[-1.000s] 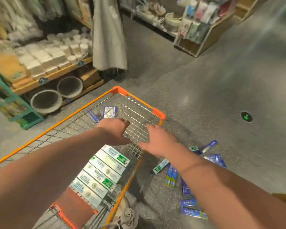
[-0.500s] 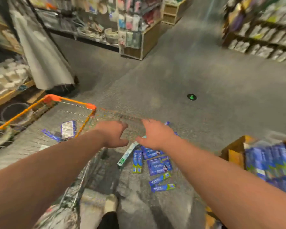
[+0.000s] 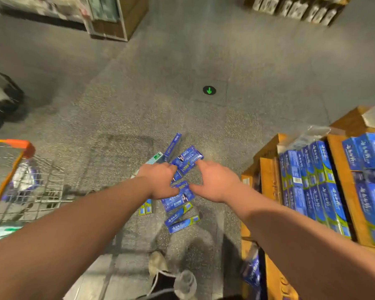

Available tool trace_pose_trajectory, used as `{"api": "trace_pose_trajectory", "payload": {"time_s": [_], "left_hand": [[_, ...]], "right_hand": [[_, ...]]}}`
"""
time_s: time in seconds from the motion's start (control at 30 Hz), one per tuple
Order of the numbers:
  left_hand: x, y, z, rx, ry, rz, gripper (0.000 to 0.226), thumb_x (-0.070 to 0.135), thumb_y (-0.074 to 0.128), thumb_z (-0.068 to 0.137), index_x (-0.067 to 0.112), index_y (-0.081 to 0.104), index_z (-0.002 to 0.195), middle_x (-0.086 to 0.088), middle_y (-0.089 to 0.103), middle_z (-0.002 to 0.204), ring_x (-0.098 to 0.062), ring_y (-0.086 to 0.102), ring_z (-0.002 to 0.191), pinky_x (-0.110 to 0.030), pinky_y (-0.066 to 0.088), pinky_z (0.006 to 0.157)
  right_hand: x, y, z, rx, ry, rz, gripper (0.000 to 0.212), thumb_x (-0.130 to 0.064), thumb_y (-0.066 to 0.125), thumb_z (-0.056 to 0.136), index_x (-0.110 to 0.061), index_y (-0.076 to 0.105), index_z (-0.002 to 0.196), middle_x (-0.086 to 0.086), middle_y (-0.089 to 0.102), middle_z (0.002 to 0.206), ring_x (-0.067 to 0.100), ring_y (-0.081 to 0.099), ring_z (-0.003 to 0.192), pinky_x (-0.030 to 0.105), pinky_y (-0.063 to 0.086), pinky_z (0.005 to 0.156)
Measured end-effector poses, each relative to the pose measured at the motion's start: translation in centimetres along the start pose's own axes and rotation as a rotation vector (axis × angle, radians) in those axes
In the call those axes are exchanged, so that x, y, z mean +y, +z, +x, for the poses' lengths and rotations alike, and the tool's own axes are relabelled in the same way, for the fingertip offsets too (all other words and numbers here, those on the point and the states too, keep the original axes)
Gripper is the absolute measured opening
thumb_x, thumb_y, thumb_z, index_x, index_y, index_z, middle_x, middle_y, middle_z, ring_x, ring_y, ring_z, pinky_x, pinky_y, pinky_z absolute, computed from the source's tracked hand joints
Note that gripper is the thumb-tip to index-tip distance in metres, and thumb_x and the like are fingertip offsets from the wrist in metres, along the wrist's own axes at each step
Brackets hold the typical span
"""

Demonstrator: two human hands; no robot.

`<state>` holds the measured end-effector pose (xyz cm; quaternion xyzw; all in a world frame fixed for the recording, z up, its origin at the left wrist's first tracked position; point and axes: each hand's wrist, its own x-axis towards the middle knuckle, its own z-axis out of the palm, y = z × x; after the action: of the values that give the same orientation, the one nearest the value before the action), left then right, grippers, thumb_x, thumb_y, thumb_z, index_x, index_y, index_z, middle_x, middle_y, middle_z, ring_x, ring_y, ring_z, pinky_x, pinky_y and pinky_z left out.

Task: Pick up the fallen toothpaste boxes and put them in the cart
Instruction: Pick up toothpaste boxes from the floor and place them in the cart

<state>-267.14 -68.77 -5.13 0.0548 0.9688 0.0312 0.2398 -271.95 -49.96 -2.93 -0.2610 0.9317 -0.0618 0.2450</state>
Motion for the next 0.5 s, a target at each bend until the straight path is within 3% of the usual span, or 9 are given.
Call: {"api": "trace_pose_trajectory", "payload": {"time_s": [0.13,0.27,0.4,0.5], "left_hand": [[1.5,1.7,5.1,-0.009,0.024,-0.005,0.063,0.066,0.052,0.09,0.018,0.05,0.131,-0.006,0.058,0.128,-0.029,0.06,0.119,-0.038,0.046,0.081],[2.7,4.8,9.1,-0.038,0.012,-0.055,0.066,0.068,0.052,0.088,0.018,0.049,0.132,-0.006,0.058,0.126,-0.031,0.06,0.118,-0.043,0.052,0.085],[3.3,10.4,13.9,-0.064,-0.009,-0.062,0.067,0.067,0.053,0.089,0.018,0.047,0.134,-0.008,0.058,0.128,-0.032,0.06,0.118,-0.044,0.051,0.088],[3.4,16.4,18.0,-0.084,-0.042,-0.093,0.066,0.067,0.052,0.091,0.018,0.047,0.134,-0.007,0.056,0.129,-0.033,0.059,0.119,-0.044,0.05,0.087]], "right_hand": [[4.4,1.6,2.9,-0.021,0.028,0.007,0.076,-0.066,0.056,0.083,-0.018,0.041,0.14,0.012,0.059,0.13,0.032,0.058,0.119,0.047,0.05,0.097],[8.0,5.0,6.2,-0.095,0.003,-0.007,0.069,-0.056,0.059,0.091,-0.019,0.038,0.145,0.008,0.051,0.144,0.029,0.051,0.13,0.043,0.045,0.104],[11.2,11.0,11.0,-0.166,-0.089,-0.049,0.07,-0.06,0.054,0.093,-0.022,0.036,0.149,0.004,0.046,0.15,0.025,0.043,0.138,0.042,0.039,0.106],[13.7,17.4,15.3,-0.207,-0.139,-0.063,0.076,-0.062,0.055,0.091,-0.019,0.035,0.15,0.006,0.049,0.145,0.029,0.048,0.131,0.043,0.044,0.102]]}}
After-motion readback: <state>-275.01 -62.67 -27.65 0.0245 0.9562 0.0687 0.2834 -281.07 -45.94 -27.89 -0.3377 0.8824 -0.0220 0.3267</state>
